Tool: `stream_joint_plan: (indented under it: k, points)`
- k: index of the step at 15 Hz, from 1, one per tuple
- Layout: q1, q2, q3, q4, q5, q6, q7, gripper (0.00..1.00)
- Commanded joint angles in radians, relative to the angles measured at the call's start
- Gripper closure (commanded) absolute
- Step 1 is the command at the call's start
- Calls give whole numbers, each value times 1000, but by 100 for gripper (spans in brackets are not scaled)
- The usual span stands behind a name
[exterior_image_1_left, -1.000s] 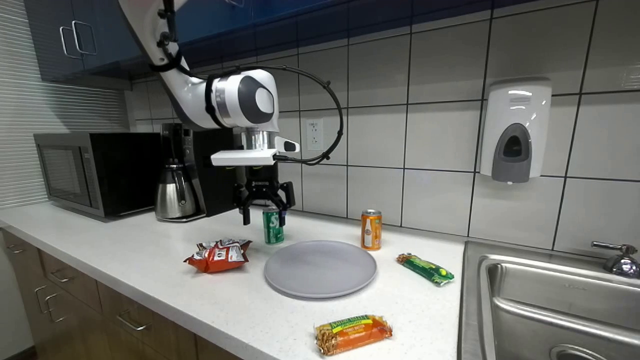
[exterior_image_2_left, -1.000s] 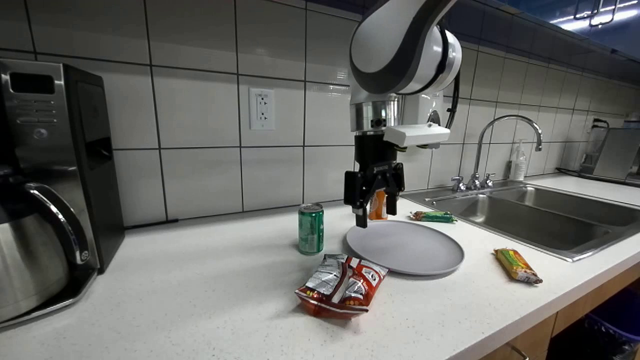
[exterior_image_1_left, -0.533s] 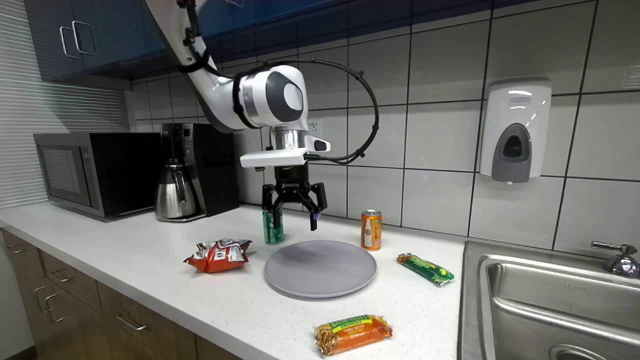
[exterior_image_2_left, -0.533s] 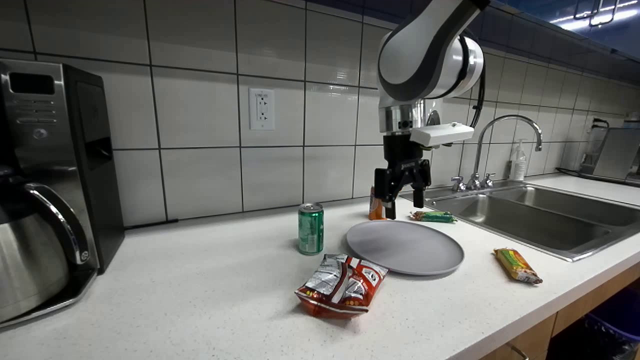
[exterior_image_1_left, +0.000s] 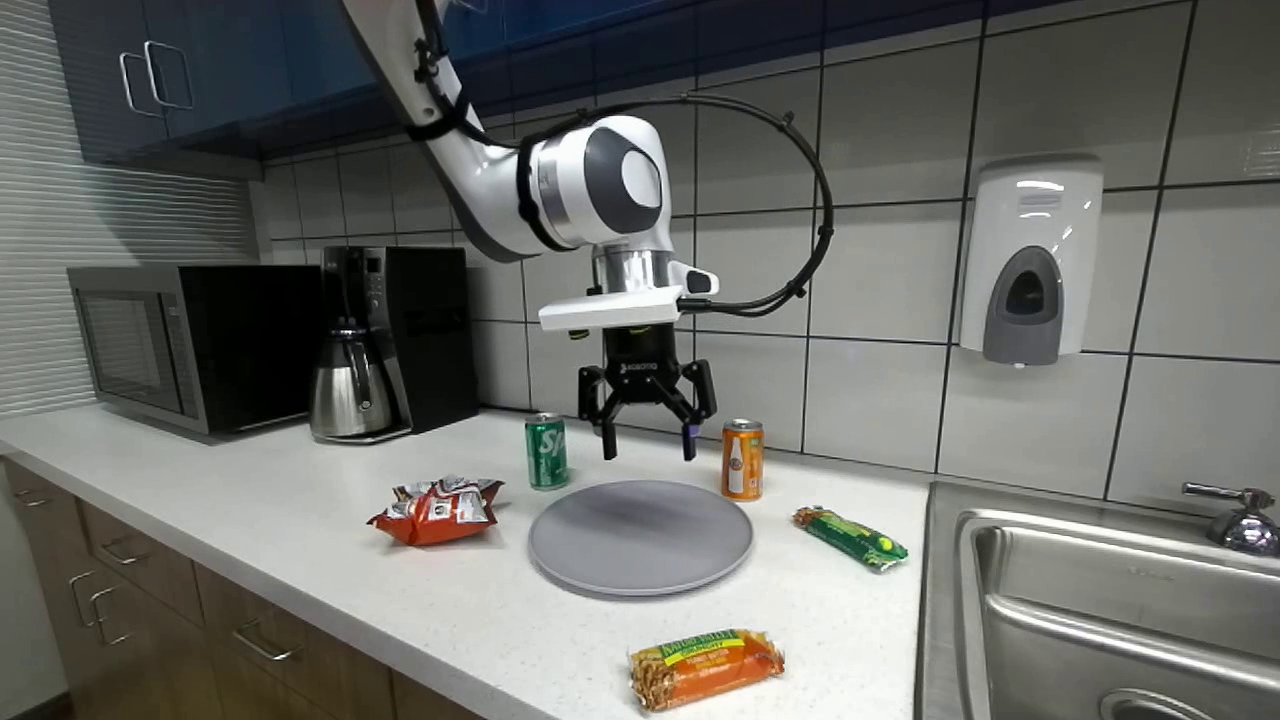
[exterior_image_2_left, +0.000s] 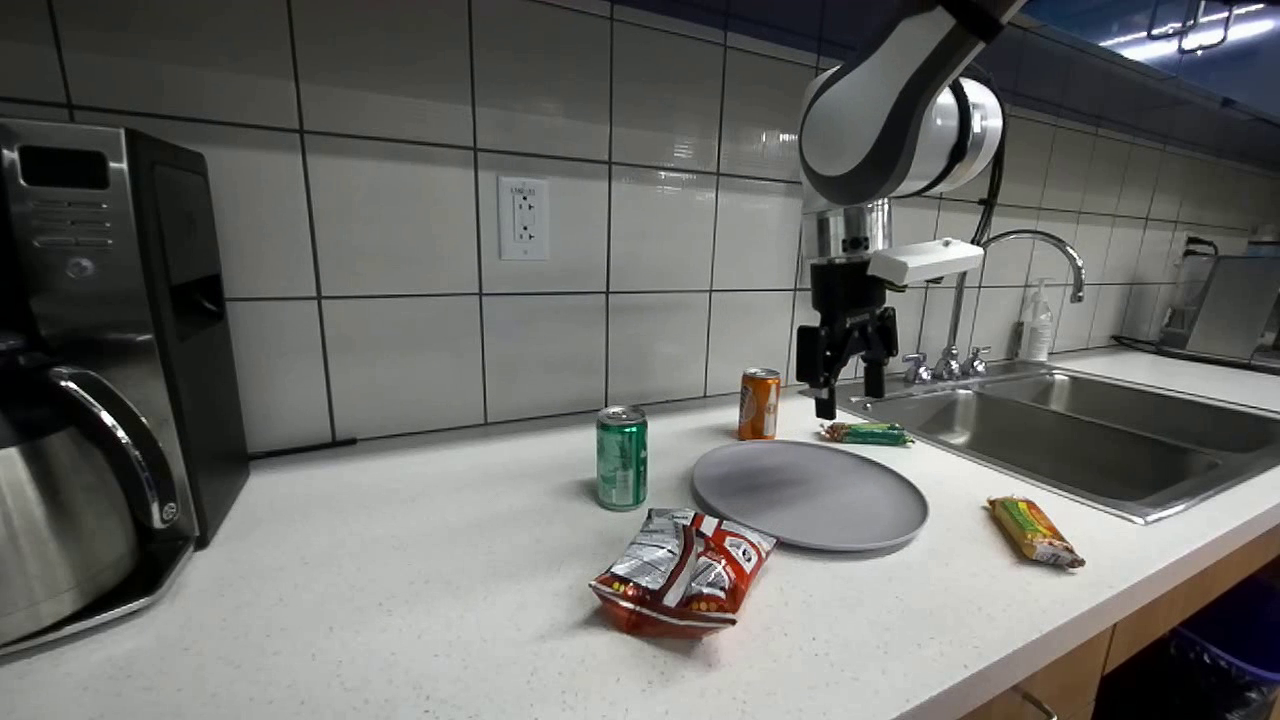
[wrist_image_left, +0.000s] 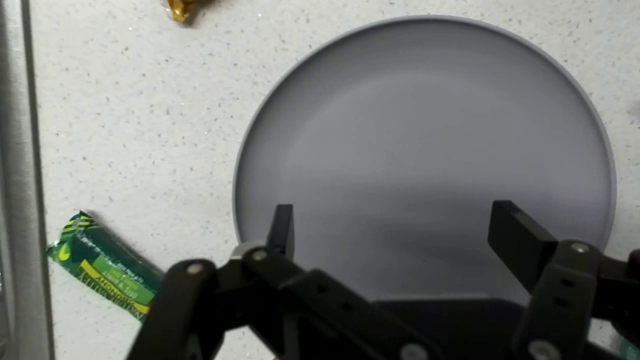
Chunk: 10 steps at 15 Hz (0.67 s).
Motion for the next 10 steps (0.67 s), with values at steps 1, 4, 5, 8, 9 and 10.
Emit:
stream_joint_plan:
  k: [1,4,5,8,9,10]
  points:
    - [-32,18,3,39,-14,1,-62,0]
    - [-51,39,5,71,-5,-7,-105,0]
    - [-56,49,5,83,-1,-9,-115,0]
    - [-71,84,8,122,4,-7,-144,0]
    - [-77,98,8,139,0,-7,-161,0]
    - [-86,112,9,155,-3,-9,-191,0]
